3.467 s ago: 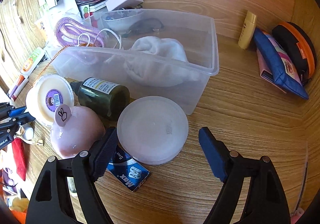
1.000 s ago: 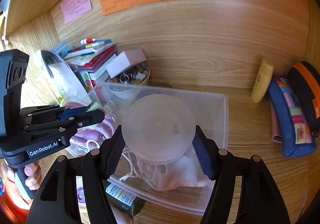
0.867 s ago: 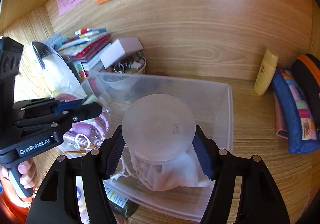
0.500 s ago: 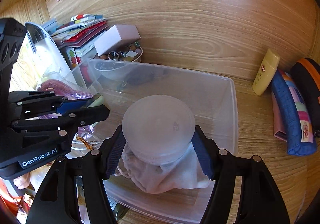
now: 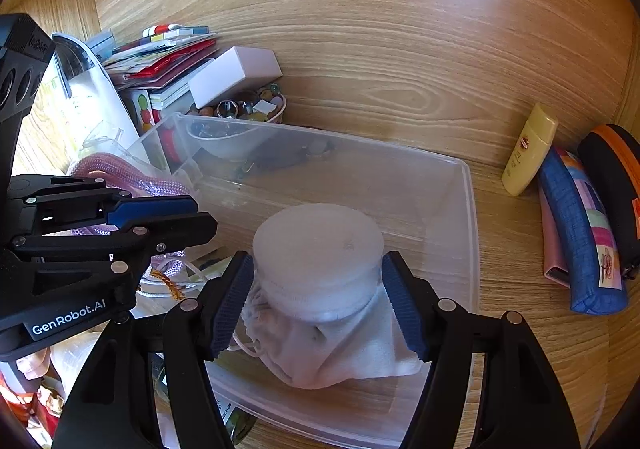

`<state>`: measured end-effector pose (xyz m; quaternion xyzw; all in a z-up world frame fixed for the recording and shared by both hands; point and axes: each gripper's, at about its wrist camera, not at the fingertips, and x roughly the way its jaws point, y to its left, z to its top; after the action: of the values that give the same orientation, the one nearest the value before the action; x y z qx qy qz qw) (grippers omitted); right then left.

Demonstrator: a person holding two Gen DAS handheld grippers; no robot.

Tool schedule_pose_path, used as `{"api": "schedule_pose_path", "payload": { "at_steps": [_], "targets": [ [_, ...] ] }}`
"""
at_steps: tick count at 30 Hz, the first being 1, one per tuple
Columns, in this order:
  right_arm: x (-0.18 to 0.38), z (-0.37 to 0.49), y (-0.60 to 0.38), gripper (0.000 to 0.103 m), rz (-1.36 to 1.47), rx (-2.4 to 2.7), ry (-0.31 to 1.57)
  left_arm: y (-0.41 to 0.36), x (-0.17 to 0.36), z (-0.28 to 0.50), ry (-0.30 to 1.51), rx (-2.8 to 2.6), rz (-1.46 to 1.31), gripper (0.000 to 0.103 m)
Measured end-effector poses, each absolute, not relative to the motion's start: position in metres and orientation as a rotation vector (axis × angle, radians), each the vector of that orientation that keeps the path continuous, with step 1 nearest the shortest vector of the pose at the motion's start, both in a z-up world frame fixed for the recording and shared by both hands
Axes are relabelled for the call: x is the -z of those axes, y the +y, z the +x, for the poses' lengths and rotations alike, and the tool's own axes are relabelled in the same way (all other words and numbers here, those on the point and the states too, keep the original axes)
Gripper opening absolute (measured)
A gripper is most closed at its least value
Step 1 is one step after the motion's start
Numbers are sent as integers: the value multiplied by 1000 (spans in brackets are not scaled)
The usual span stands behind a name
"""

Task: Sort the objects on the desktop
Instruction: 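Open both grippers to release the items into the box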

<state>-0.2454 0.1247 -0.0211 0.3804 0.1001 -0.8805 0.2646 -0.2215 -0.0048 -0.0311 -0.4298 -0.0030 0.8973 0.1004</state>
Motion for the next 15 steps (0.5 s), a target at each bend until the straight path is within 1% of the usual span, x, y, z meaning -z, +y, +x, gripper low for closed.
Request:
{"api": "schedule_pose_path", "payload": {
  "at_steps": [2, 3, 5, 7, 11, 13, 15],
  "targets": [
    [19, -245, 126, 67, 1019, 2382, 262, -6, 28, -220, -5, -2656, -1256, 16],
    [18, -244, 127, 69, 1013, 2384, 256, -7, 26, -219, -12, -2652, -1249, 17],
    [15, -244, 129, 74, 1003, 2389, 239, -11, 22, -217, -39, -2653, -1238, 21],
    [12, -244, 131, 76, 996, 2393, 224, -15, 18, -215, -56, -2664, -1220, 31],
    [5, -242, 133, 78, 987, 2394, 203, -19, 4, -205, -50, -2694, -1168, 41],
    [0, -238, 133, 78, 970, 2397, 201, -18, -5, -197, -31, -2723, -1129, 49],
    [-6, -232, 132, 78, 944, 2411, 209, -18, -13, -189, -16, -2748, -1089, 53]
  ]
}}
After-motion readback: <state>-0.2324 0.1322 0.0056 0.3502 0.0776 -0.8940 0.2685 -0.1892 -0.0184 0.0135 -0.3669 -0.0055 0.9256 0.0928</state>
